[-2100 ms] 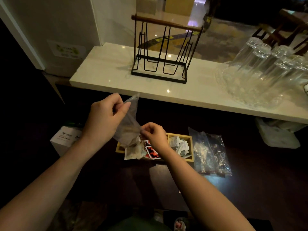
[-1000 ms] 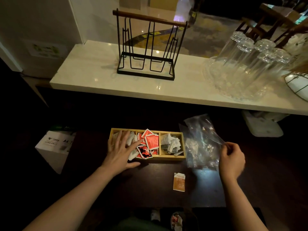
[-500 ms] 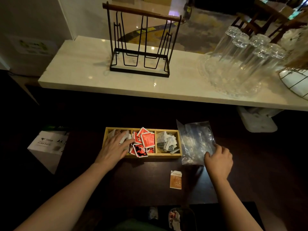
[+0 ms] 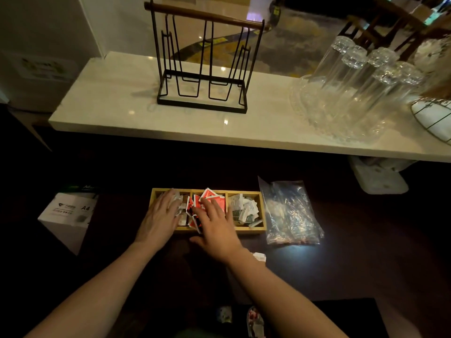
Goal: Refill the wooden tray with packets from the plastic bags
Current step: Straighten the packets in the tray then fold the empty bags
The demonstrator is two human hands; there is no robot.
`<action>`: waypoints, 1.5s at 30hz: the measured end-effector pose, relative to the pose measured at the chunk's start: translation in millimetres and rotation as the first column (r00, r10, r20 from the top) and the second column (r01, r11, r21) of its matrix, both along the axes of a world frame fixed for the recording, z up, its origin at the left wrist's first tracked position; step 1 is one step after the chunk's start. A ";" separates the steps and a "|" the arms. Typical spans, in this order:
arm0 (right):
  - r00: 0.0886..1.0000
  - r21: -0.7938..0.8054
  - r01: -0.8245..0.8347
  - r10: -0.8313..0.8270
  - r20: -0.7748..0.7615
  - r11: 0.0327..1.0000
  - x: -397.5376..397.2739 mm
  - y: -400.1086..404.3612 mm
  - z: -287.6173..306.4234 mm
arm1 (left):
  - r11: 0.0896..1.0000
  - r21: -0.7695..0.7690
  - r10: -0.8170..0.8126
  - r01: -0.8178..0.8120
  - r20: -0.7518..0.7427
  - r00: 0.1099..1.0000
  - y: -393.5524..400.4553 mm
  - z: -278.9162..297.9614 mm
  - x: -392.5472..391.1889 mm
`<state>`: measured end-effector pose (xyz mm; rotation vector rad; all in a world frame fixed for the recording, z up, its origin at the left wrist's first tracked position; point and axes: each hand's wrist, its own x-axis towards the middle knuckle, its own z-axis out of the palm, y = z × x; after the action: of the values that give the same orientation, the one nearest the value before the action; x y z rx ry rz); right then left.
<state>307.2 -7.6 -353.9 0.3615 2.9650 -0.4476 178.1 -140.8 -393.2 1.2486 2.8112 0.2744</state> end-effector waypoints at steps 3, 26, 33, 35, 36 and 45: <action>0.995 0.078 -0.091 0.086 0.058 0.993 -19.1 -2.4 -13.6 | 1.000 -0.018 -0.022 0.022 0.001 1.000 -2.2 1.5 0.8; 0.984 0.071 0.033 -0.021 -0.176 0.997 -46.2 18.1 -41.1 | 0.994 0.002 -0.113 0.114 -0.055 0.992 11.7 -4.4 -13.7; 0.971 -0.210 0.019 -0.069 -0.230 0.978 -39.2 24.2 -22.9 | 0.984 -0.075 -0.170 0.164 -0.082 0.982 12.6 2.1 -27.5; 0.942 -0.272 0.071 -0.154 -0.298 0.960 -22.9 26.2 -12.5 | 0.980 -0.105 -0.172 0.166 -0.043 0.984 12.0 1.8 -26.6; 0.909 -0.317 0.147 -0.254 -0.330 0.937 -11.9 27.8 -10.1 | 0.981 -0.114 -0.164 0.159 -0.030 0.986 11.8 2.2 -26.0; 0.649 -0.382 0.630 -0.729 -0.219 0.676 137.1 44.3 -35.1 | 0.997 0.072 -0.009 -0.008 0.229 0.973 27.0 14.6 -23.7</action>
<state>444.4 36.7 -389.1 1.5557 2.8968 -1.0946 154.4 -113.8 -378.6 1.1485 2.6258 0.4909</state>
